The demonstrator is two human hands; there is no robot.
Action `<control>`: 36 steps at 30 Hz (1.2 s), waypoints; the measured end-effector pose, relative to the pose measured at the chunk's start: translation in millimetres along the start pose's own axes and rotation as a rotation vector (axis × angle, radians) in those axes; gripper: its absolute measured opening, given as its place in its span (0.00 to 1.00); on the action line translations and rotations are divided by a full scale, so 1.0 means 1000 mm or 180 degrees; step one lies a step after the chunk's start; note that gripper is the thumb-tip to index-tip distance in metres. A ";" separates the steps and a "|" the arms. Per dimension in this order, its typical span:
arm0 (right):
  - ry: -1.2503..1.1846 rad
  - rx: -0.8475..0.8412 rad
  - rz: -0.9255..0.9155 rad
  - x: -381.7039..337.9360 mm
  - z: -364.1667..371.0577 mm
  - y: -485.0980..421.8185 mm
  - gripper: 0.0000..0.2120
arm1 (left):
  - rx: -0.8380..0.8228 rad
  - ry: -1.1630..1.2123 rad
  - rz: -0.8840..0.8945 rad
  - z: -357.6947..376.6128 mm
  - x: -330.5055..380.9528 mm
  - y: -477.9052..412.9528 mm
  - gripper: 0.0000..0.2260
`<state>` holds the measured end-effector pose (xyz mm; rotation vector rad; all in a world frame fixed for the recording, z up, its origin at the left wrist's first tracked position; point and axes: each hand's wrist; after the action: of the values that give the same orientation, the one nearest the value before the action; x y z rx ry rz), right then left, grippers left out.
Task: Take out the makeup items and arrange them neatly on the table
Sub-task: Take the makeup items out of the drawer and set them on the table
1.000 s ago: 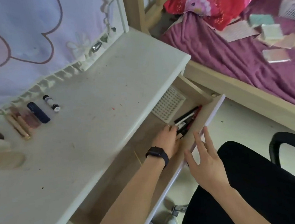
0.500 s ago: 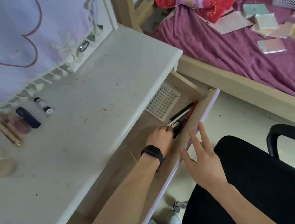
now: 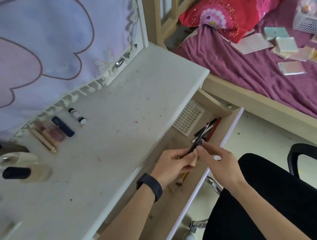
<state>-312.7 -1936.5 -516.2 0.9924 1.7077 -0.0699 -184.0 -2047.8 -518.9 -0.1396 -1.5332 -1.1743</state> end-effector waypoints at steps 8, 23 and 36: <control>-0.0737 -0.0355 0.0052 -0.029 0.039 0.001 0.03 | 0.0131 -0.0581 -0.0014 -0.045 0.013 0.028 0.12; 0.0286 -0.1505 -0.0777 -0.127 0.168 0.000 0.07 | 0.1086 -0.3319 0.0411 -0.163 0.025 0.099 0.23; 0.1051 -0.0944 -0.0988 -0.171 0.233 -0.062 0.09 | 0.1820 -0.4064 0.1252 -0.222 -0.037 0.082 0.25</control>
<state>-166.1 -2191.7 -494.1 0.5335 2.0924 0.1503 32.4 -2148.7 -531.9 -0.8776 -2.6982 -0.1908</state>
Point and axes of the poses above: each hand's wrist, its own y-axis away from the middle knuckle, its own z-axis out of the palm, x = y × z, and after that the axes turned 3 degrees about x, right-handed
